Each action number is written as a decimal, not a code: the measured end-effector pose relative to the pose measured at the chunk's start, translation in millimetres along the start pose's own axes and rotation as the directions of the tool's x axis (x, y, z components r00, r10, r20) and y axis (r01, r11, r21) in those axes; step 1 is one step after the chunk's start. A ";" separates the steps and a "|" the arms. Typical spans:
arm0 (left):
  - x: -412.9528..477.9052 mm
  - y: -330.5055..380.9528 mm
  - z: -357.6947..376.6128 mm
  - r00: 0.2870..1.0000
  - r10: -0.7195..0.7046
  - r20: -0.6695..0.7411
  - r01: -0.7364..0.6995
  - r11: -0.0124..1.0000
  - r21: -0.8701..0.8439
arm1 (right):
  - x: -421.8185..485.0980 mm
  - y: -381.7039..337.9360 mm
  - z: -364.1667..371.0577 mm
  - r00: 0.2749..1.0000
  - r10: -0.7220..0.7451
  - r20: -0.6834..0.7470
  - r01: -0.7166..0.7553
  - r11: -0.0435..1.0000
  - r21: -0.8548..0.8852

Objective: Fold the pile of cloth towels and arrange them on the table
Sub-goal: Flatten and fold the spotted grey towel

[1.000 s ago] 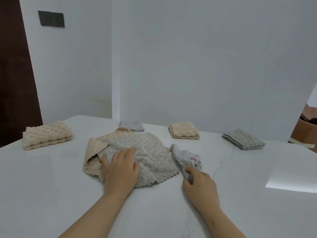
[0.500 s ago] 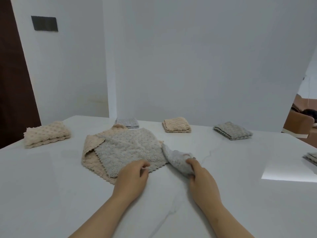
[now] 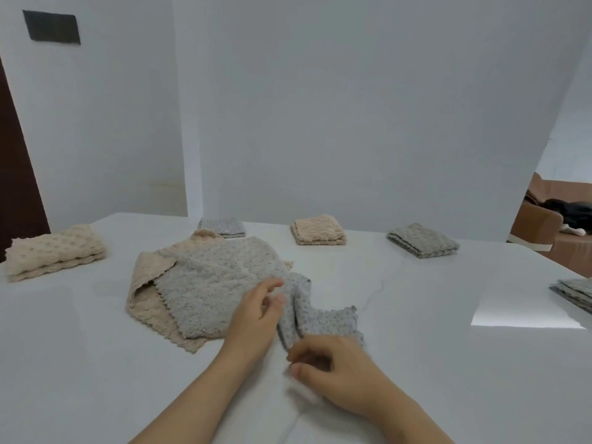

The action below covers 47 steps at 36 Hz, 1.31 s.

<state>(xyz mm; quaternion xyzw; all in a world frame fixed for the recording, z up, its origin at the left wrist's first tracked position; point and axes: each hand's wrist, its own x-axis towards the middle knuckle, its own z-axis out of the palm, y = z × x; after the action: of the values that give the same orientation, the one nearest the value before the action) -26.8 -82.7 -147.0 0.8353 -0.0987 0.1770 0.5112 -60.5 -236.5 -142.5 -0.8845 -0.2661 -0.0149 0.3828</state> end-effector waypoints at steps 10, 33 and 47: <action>-2.7 -6.7 2.8 0.987 0.041 0.154 -0.123 0.807 0.578 | -0.5 2.3 -5.1 0.938 0.148 -0.314 -0.172 0.984 -0.050; -7.5 -16.9 -12.2 0.973 -0.116 0.201 -0.060 0.710 0.702 | 4.1 22.6 -10.6 0.883 0.390 -0.262 -0.465 0.809 -0.360; 2.1 -16.3 -25.9 0.988 -0.134 -0.081 0.148 0.967 0.209 | 10.6 35.8 -11.3 0.839 0.349 -0.417 -0.403 0.914 -0.046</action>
<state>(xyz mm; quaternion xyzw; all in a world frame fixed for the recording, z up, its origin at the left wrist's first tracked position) -24.3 -52.1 -148.7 0.8841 -0.0023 0.1772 0.4323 -32.1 -259.6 -156.1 -0.9207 -0.0015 -0.1374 0.3652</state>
